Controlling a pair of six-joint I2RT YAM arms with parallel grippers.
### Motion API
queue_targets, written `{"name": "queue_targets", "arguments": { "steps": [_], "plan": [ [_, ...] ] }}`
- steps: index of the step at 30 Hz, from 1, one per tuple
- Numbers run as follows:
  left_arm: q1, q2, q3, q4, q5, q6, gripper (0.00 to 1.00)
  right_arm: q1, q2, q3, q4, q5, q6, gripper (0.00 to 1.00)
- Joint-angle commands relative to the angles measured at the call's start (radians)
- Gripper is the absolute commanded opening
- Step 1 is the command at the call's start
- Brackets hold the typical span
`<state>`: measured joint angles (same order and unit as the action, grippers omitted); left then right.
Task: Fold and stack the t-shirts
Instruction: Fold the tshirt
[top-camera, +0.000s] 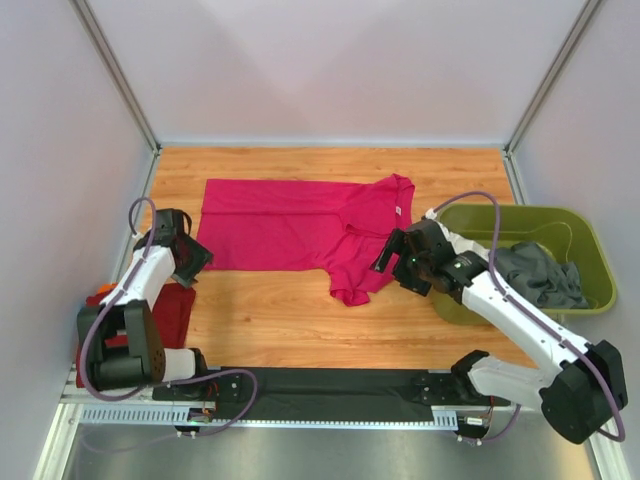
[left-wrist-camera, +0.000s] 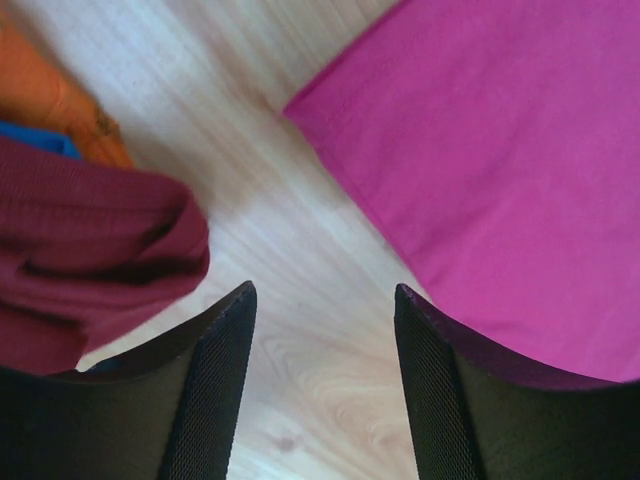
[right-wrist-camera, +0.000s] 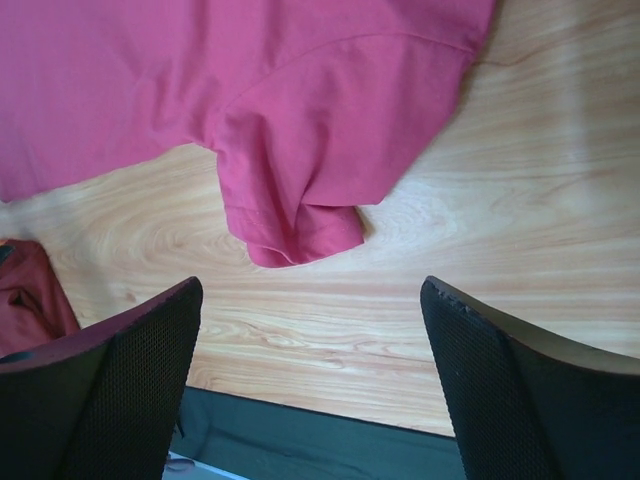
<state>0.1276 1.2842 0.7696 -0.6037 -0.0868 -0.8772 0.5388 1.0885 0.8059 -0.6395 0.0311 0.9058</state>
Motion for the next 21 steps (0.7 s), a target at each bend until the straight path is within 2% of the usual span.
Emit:
{"name": "queue_targets", "arguments": {
  "steps": [1, 4, 8, 17, 21],
  "plan": [
    [0.023, 0.069, 0.068, 0.073, -0.005, -0.006, 0.64, 0.039, 0.054, 0.081, -0.083, 0.128, 0.096, 0.91],
    [0.05, 0.098, 0.053, 0.125, -0.027, -0.003, 0.61, 0.081, 0.111, 0.163, -0.152, 0.197, 0.137, 0.92],
    [0.096, 0.139, 0.042, 0.185, -0.022, 0.001, 0.6, 0.154, 0.123, 0.17, -0.129, 0.242, 0.196, 0.88],
    [0.115, 0.239, 0.04, 0.249, 0.001, -0.011, 0.57, 0.174, 0.273, 0.157, -0.078, 0.179, 0.229, 0.85],
    [0.116, 0.265, 0.036, 0.271, -0.007, -0.022, 0.49, 0.178, 0.335, 0.168, -0.065, 0.148, 0.217, 0.84]
  ]
}}
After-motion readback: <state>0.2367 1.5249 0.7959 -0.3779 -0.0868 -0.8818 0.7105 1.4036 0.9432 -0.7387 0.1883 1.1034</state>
